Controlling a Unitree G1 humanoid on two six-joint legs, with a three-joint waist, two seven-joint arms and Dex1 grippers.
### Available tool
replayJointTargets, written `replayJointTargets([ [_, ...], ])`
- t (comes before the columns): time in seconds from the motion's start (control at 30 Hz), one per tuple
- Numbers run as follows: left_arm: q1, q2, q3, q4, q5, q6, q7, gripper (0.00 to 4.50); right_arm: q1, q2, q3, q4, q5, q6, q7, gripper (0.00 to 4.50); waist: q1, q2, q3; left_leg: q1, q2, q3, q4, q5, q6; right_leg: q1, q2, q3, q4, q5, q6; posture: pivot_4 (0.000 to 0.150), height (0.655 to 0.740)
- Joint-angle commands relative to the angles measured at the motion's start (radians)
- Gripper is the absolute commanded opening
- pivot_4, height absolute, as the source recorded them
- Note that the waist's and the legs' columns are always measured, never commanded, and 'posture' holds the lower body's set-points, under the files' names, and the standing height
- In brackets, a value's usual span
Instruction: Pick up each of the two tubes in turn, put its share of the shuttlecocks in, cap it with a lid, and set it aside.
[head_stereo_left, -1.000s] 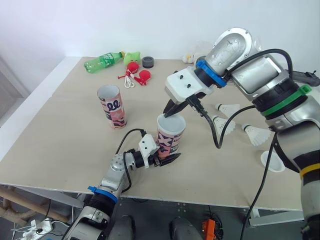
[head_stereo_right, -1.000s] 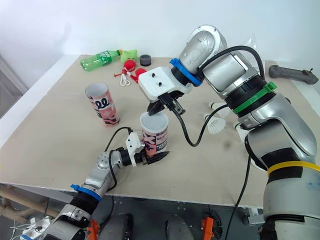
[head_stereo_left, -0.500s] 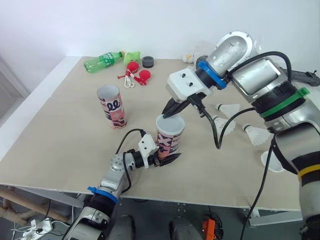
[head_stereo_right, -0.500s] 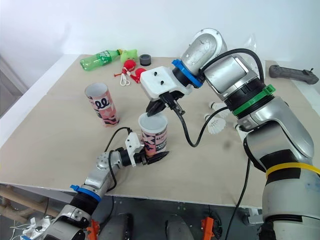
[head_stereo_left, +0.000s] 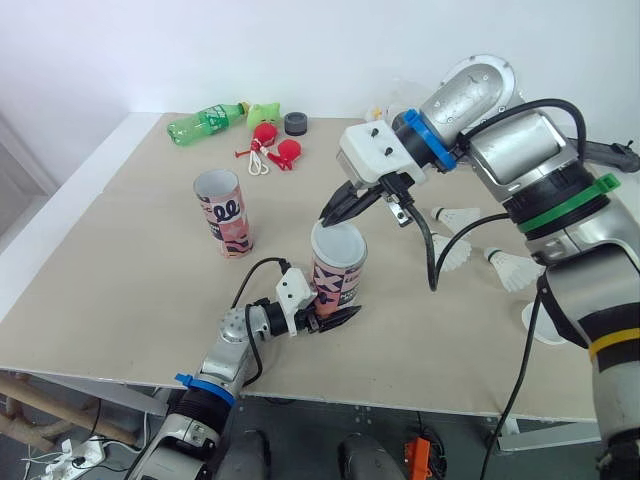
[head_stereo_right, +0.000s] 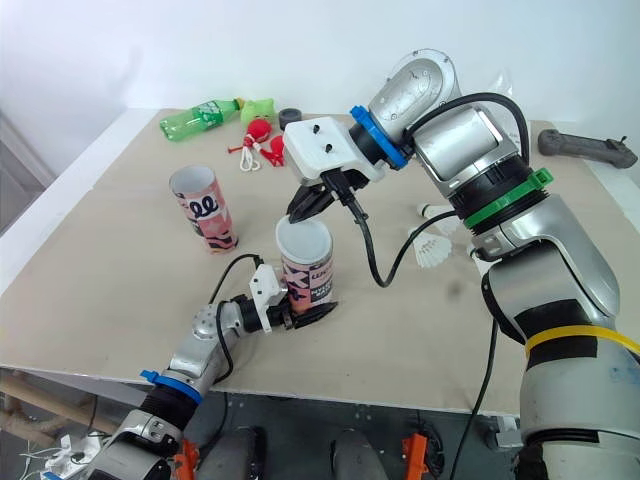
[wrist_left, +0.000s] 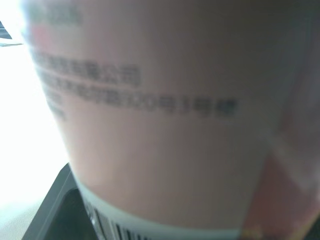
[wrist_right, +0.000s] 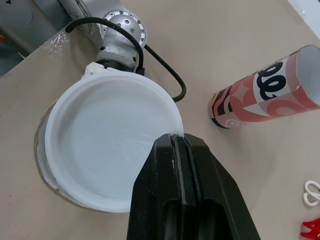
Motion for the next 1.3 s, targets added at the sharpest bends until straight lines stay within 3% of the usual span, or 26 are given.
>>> replayJointTargets([
  [0.03,0.027,-0.002,-0.016,0.054,0.009,0.033,0.004,3.12,-0.02,-0.018,-0.019,-0.033,0.022,0.068,0.036,0.09,0.0,0.0,0.0,0.0,0.0,0.0,0.0,0.0,0.0,0.0,0.0,0.0,0.0,0.0,0.0,0.15,0.74],
  [0.33,0.028,-0.006,-0.015,0.056,0.008,0.035,0.003,3.12,-0.105,-0.037,-0.023,-0.054,0.124,0.172,0.036,0.09,0.0,0.0,0.0,0.0,-0.002,0.0,-0.001,0.0,0.0,-0.001,-0.002,0.0,0.0,-0.001,-0.001,0.15,0.74],
  [1.3,0.033,-0.008,-0.015,0.049,0.011,0.036,0.006,3.12,-0.054,-0.074,0.085,-0.042,0.037,0.02,0.036,0.09,0.0,-0.001,0.001,-0.001,-0.009,-0.002,-0.001,0.0,0.0,0.001,-0.009,-0.001,0.0,-0.003,0.005,0.15,0.74],
])
